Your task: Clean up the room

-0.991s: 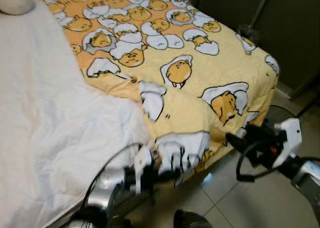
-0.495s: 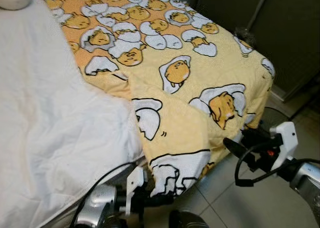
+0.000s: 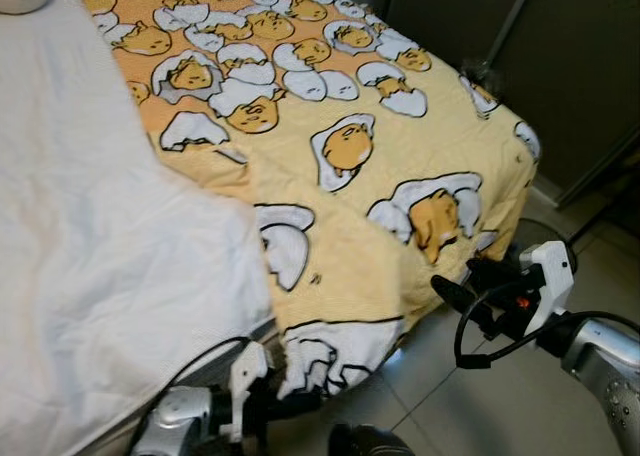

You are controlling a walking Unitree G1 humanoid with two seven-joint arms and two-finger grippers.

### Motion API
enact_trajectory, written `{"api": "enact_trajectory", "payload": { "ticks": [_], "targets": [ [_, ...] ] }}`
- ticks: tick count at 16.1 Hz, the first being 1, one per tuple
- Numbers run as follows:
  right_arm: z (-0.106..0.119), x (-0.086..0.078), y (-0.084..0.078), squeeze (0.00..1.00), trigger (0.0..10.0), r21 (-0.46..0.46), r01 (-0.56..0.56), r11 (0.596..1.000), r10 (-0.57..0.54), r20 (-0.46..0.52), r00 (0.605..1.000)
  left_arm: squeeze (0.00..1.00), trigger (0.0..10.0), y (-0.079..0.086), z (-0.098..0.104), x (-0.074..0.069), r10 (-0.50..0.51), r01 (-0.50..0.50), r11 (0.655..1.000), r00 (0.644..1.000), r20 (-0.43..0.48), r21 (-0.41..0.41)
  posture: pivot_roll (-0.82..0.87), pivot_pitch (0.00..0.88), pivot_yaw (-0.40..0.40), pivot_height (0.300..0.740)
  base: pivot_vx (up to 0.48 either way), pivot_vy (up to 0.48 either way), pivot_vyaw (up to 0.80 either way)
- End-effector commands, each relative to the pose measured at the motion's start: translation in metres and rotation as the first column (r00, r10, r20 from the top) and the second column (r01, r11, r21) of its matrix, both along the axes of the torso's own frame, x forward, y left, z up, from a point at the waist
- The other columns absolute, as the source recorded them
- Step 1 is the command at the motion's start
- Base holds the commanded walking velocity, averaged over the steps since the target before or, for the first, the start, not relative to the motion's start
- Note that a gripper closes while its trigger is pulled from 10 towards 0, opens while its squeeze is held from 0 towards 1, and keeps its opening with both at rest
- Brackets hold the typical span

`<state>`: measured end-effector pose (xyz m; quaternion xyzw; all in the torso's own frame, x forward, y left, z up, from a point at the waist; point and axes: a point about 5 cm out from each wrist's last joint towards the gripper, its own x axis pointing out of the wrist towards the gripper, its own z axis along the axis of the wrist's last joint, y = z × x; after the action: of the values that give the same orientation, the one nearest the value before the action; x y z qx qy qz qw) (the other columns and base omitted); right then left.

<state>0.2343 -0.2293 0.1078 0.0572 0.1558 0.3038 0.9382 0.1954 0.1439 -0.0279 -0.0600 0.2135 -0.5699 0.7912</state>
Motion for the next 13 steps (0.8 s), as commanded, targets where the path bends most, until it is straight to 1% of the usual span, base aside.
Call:
{"api": "enact_trajectory", "payload": {
  "ticks": [1,3,4,5,7,8,9,10,12,13],
  "targets": [
    [0.0,0.0,-0.007,0.0,10.0,-0.016,0.024,1.0,-0.024,-0.001,1.0,0.0,0.0,-0.005,-0.001,0.003,0.011,-0.011,1.0,1.0,0.017,0.028,-0.18,0.098,-0.083,0.736,0.0,0.0,0.0],
    [-0.003,-0.002,-0.008,0.0,10.0,-0.016,0.033,0.999,-0.033,-0.005,0.999,0.0,0.0,-0.018,0.019,0.021,-0.001,0.005,0.999,0.995,0.102,-0.038,-0.19,0.099,-0.075,0.736,0.0,0.0,0.0],
    [-0.003,-0.002,-0.008,0.0,10.0,-0.016,0.034,0.999,-0.034,-0.005,0.999,0.0,0.0,-0.018,0.022,0.023,-0.003,0.009,0.999,0.994,0.112,-0.048,-0.19,0.099,-0.074,0.736,0.0,0.0,0.0],
    [-0.003,-0.003,-0.008,0.0,10.0,-0.015,0.039,0.999,-0.039,-0.005,0.999,0.0,0.0,-0.019,0.026,0.027,0.01,-0.002,0.998,0.993,0.115,-0.066,-0.19,0.099,-0.07,0.736,0.0,0.0,0.0],
    [-0.004,-0.004,-0.008,0.0,10.0,-0.014,0.044,0.999,-0.044,-0.005,0.999,0.0,0.0,-0.02,0.034,0.036,0.029,-0.02,0.997,0.992,0.121,-0.074,-0.19,0.099,-0.068,0.736,0.0,0.0,0.0],
    [-0.004,-0.004,-0.008,0.0,10.0,-0.014,0.046,0.999,-0.046,-0.005,0.999,0.0,3.1,-0.021,0.038,0.04,0.04,-0.031,0.997,0.992,0.119,-0.071,-0.19,0.099,-0.066,0.736,0.0,0.0,0.0],
    [-0.005,-0.004,-0.008,0.0,10.0,-0.014,0.048,0.999,-0.048,-0.005,0.999,0.0,7.5,-0.022,0.041,0.043,0.05,-0.044,0.998,0.993,0.109,-0.053,-0.19,0.098,-0.065,0.736,-0.416,-0.244,0.0],
    [-0.005,-0.004,-0.008,0.0,10.0,-0.013,0.049,0.999,-0.049,-0.004,0.999,0.0,10.0,-0.024,0.046,0.044,0.051,-0.044,0.997,0.993,0.111,-0.063,-0.19,0.097,-0.065,0.736,-0.439,0.0,0.0],
    [-0.005,-0.004,-0.008,0.0,10.0,-0.013,0.051,0.999,-0.051,-0.003,0.999,0.0,10.0,-0.025,0.051,0.046,0.065,-0.056,0.996,0.991,0.119,-0.075,-0.19,0.096,-0.065,0.736,-0.439,0.0,0.0],
    [-0.005,-0.004,-0.008,0.0,10.0,-0.012,0.052,0.999,-0.052,-0.001,0.999,0.0,10.0,-0.027,0.056,0.051,0.105,-0.096,0.992,0.986,0.126,-0.08,-0.19,0.097,-0.064,0.736,0.0,0.0,0.0]
  ]
}}
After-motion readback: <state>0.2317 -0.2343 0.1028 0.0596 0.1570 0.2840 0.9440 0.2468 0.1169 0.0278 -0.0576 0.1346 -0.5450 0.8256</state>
